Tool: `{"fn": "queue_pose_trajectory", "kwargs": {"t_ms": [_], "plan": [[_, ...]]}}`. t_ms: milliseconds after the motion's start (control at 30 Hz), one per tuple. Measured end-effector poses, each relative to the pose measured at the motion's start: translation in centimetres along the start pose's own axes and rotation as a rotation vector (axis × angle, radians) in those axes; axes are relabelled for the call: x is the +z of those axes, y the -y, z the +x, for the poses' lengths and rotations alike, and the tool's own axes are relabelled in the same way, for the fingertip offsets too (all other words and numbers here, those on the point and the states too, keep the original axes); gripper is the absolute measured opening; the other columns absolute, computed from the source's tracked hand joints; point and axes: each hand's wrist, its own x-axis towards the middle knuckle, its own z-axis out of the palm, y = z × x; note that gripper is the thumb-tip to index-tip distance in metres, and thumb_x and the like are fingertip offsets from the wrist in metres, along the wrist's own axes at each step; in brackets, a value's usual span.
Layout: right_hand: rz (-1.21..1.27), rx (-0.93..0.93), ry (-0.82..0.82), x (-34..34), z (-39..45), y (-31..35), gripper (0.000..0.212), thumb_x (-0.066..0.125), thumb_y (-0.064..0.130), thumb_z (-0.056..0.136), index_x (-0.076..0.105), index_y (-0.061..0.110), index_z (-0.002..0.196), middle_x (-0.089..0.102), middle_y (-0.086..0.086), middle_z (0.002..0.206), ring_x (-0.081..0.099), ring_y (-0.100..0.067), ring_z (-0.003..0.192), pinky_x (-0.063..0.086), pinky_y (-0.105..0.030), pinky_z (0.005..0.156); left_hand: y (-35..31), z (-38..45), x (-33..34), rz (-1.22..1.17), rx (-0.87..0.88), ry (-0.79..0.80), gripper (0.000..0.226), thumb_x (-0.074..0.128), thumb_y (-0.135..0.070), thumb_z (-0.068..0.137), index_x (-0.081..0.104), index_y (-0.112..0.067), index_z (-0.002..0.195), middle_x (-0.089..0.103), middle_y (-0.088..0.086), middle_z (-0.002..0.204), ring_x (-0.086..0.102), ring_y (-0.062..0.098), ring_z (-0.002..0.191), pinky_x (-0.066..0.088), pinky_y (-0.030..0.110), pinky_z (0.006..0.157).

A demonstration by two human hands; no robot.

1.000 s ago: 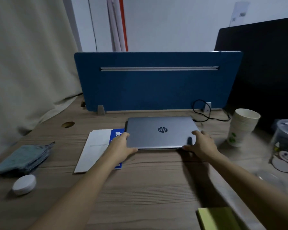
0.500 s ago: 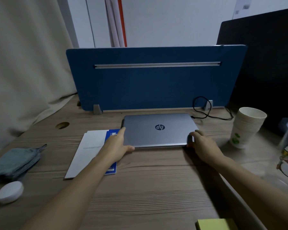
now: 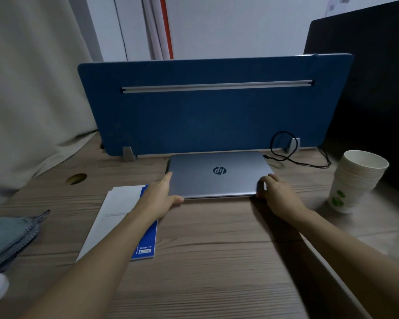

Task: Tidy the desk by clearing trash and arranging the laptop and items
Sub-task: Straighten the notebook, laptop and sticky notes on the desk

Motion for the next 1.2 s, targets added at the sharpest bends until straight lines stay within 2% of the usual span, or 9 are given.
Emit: {"fn": "queue_pose_trajectory", "kwargs": {"t_ms": [167,333,467,600,700,833,967,1067,1200], "plan": [[-0.006,0.018,0.006,-0.3,0.0,0.5,0.024,0.065,0.026,0.089,0.060,0.018,0.111,0.057,-0.006,0.120,0.054,-0.027,0.107,0.046,-0.039,0.089,1.0,-0.4,-0.5,-0.014,0.019,0.012,0.075,0.070,-0.048,0.083,0.034,-0.027,0.146,0.050,0.006,0.144,0.053,0.024,0.122,0.046,0.035,0.093],[-0.014,-0.027,0.004,0.4,-0.7,4.3,0.039,0.056,0.041,0.094,0.059,0.017,0.124,0.057,-0.007,0.131,0.044,-0.030,0.124,0.040,-0.043,0.103,4.0,-2.2,-2.2,-0.048,-0.003,-0.056,0.068,0.070,-0.053,0.081,0.041,-0.028,0.136,0.059,0.001,0.129,0.058,0.011,0.095,0.047,0.029,0.071],[0.132,-0.087,0.021,1.9,-2.1,10.4,0.031,0.062,0.029,0.092,0.065,0.015,0.120,0.060,-0.008,0.121,0.055,-0.027,0.111,0.040,-0.030,0.089,8.0,-4.2,-4.0,-0.090,-0.107,-0.095,0.065,0.066,-0.053,0.083,0.040,-0.030,0.138,0.056,0.001,0.135,0.054,0.005,0.089,0.049,0.028,0.064],[0.322,-0.080,0.233,3.5,-3.7,17.1,0.022,0.060,0.031,0.093,0.069,0.018,0.108,0.069,0.000,0.101,0.063,-0.015,0.089,0.048,-0.028,0.077,11.3,-6.4,-5.4,-0.119,-0.258,-0.145,0.068,0.063,-0.054,0.081,0.039,-0.030,0.140,0.056,0.001,0.135,0.059,0.016,0.102,0.052,0.037,0.079],[0.517,0.003,0.340,4.8,-4.4,20.8,0.015,0.058,0.030,0.095,0.069,0.019,0.094,0.072,0.004,0.089,0.066,-0.010,0.080,0.051,-0.029,0.069,12.3,-7.0,-6.2,-0.184,-0.294,-0.142,0.052,0.063,-0.047,0.083,0.049,-0.028,0.129,0.063,-0.002,0.125,0.057,0.013,0.092,0.044,0.029,0.064],[0.972,0.275,0.430,5.6,-4.4,23.8,0.012,0.058,0.020,0.095,0.065,0.010,0.097,0.073,-0.006,0.100,0.071,-0.019,0.094,0.059,-0.040,0.085,12.9,-7.2,-6.7,-0.246,-0.290,-0.138,0.042,0.064,-0.036,0.086,0.054,-0.024,0.125,0.066,0.000,0.120,0.057,0.015,0.091,0.039,0.028,0.062],[1.003,0.388,0.435,5.2,-4.3,24.4,0.017,0.060,0.019,0.094,0.060,0.006,0.103,0.072,-0.008,0.098,0.070,-0.018,0.089,0.059,-0.032,0.074,13.0,-7.8,-7.1,-0.251,-0.272,-0.134,0.046,0.066,-0.030,0.086,0.053,-0.020,0.129,0.067,0.003,0.121,0.057,0.016,0.092,0.040,0.030,0.068],[0.976,0.423,0.418,4.9,-4.8,24.2,0.016,0.060,0.017,0.092,0.061,0.004,0.102,0.072,-0.011,0.096,0.070,-0.021,0.089,0.060,-0.034,0.078,12.9,-8.6,-7.2,-0.235,-0.266,-0.135,0.049,0.068,-0.029,0.085,0.053,-0.017,0.130,0.067,0.004,0.120,0.055,0.014,0.089,0.039,0.028,0.070],[0.922,0.459,0.389,4.3,-5.8,23.8,0.019,0.059,0.016,0.090,0.064,-0.001,0.098,0.071,-0.011,0.085,0.067,-0.019,0.075,0.059,-0.031,0.071,11.6,-10.5,-7.3,-0.167,-0.271,-0.121,0.046,0.067,-0.028,0.084,0.056,-0.015,0.126,0.068,0.005,0.115,0.059,0.019,0.094,0.040,0.028,0.074]]}}
